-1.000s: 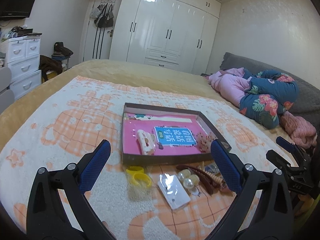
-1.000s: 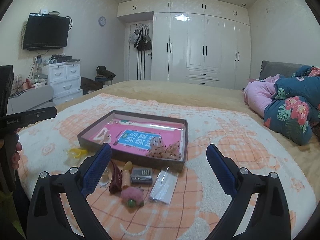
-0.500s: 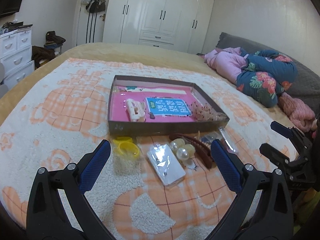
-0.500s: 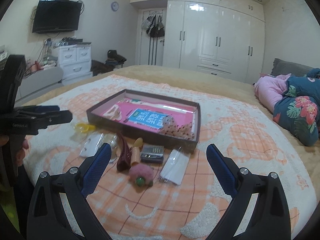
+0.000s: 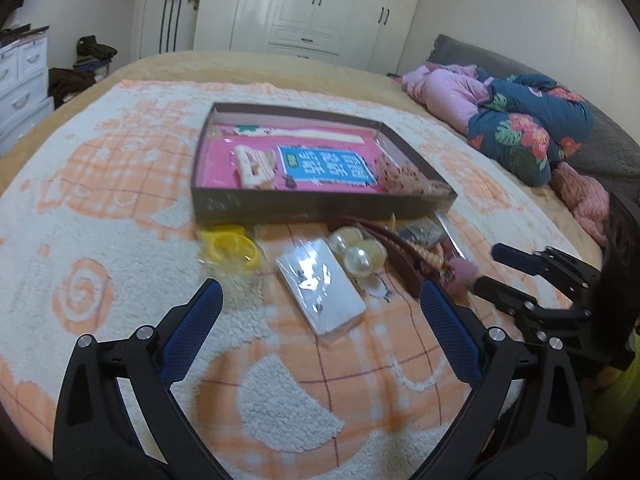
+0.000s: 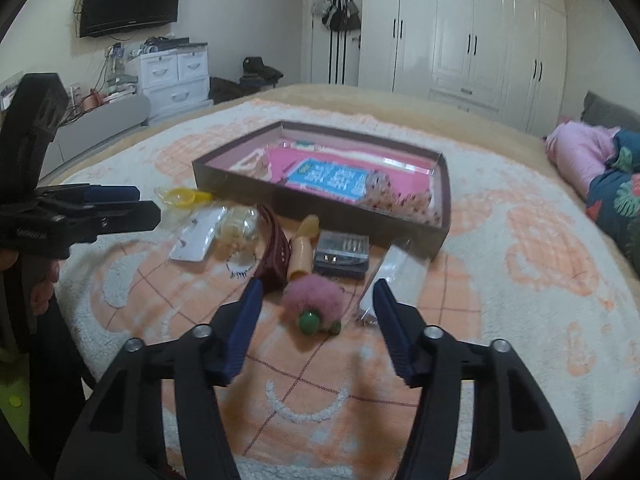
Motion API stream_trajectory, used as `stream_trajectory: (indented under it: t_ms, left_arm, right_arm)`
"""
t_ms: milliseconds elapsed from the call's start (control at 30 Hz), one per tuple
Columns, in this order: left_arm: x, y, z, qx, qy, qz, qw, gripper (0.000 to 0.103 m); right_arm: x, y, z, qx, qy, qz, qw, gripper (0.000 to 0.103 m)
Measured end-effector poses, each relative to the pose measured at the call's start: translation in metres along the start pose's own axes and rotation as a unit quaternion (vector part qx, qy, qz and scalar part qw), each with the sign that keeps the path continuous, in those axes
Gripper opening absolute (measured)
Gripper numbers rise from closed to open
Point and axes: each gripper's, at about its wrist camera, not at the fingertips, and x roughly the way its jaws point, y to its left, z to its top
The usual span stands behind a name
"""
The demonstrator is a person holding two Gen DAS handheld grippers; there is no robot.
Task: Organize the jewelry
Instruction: 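Grasp the clear card bag with the left gripper while the right grasps the pink pompom clip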
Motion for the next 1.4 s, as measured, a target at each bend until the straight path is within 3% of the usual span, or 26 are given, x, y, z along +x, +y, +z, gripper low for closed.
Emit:
stream_trajectory:
  t_ms: [267,367,500,667,800,833,1400]
  left_arm:
    - [0.024,-0.002,-0.009,-0.003,0.033,-0.004,0.9994,0.086]
    - [0.03,-0.001,-0.008,-0.013,0.037,-0.007,0.9992,0.086]
    - [0.039,0.0,-0.005,-0.02,0.041,-0.01,0.9989,0.08]
    - [0.05,-0.003,-0.002,-0.018,0.047,-0.007,0.9987,0.074]
    - [0.057,-0.004,-0.003,0.002,0.054,0.024,0.9982,0.051]
    - [0.058,-0.003,-0.003,0.006,0.058,0.026,0.998,0.049]
    - [0.016,-0.006,-0.01,0.003,0.046,-0.024,0.9987,0.041]
  right_arm:
    - [0.021,0.005,-0.007,-0.013,0.027,0.016,0.999,0.039]
    - [0.026,0.003,-0.008,-0.011,0.029,0.015,0.999,0.028]
    - [0.023,-0.007,-0.009,0.009,0.022,0.026,0.999,0.023]
    - [0.017,-0.012,-0.01,0.02,0.011,0.023,0.999,0.022]
    - [0.014,-0.017,-0.008,0.033,0.002,0.026,0.999,0.022]
    - [0.013,-0.018,-0.007,0.036,0.0,0.027,0.999,0.022]
    - [-0.01,-0.015,0.002,0.037,-0.036,0.03,0.998,0.022]
